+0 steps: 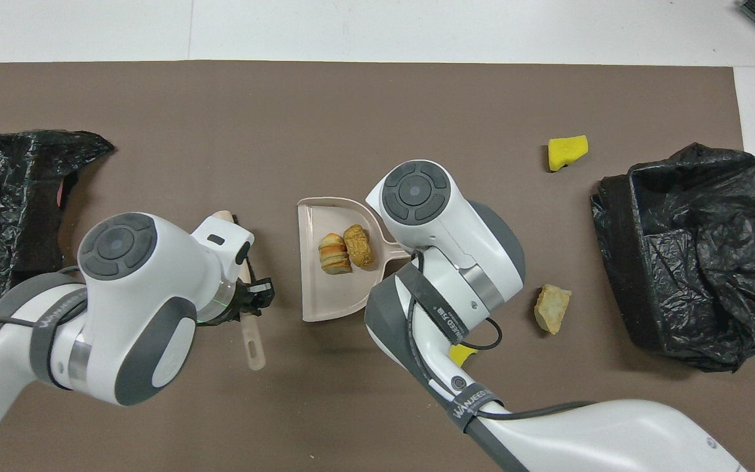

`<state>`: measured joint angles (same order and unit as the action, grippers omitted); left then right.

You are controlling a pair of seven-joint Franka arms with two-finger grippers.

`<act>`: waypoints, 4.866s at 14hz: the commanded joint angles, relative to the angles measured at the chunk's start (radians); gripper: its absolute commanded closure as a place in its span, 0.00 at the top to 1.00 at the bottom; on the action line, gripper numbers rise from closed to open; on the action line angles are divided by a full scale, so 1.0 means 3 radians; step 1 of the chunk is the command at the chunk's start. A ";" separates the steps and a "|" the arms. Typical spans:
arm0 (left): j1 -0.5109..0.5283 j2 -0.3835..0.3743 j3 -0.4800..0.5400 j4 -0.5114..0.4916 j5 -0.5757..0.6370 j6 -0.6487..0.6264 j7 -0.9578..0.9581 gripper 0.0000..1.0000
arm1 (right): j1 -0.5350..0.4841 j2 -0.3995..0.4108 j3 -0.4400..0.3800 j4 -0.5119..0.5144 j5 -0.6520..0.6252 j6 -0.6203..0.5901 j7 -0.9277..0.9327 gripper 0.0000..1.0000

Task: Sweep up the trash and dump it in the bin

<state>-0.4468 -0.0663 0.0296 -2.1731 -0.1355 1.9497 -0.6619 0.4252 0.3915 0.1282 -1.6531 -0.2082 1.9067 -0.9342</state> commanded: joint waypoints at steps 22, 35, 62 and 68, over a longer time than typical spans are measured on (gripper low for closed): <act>-0.0821 0.0058 -0.0104 -0.0621 -0.0310 0.1181 0.0417 0.00 | -0.0032 -0.0006 0.0028 -0.0073 -0.0032 0.0082 0.0143 0.00; -0.0188 0.0093 -0.0048 -0.0662 0.0007 0.1115 0.0422 0.00 | -0.0083 -0.0001 0.0028 -0.0094 -0.0022 0.0169 0.0133 0.00; -0.1424 -0.0244 -0.0088 -0.0871 0.0012 0.1120 -0.0779 0.00 | -0.2188 -0.0809 0.0043 -0.0073 0.0627 -0.0322 -0.2289 0.00; -0.1691 -0.0208 -0.0088 -0.0953 0.0012 0.1273 -0.0974 0.01 | -0.3022 -0.0783 0.0007 0.0080 0.0679 -0.0250 -0.3098 0.00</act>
<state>-0.9393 -0.1010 -0.0144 -2.4268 -0.1461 2.3082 -0.9401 -0.4160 0.1594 0.1197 -1.6431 -0.0135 1.8267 -1.7862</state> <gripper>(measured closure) 0.740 0.678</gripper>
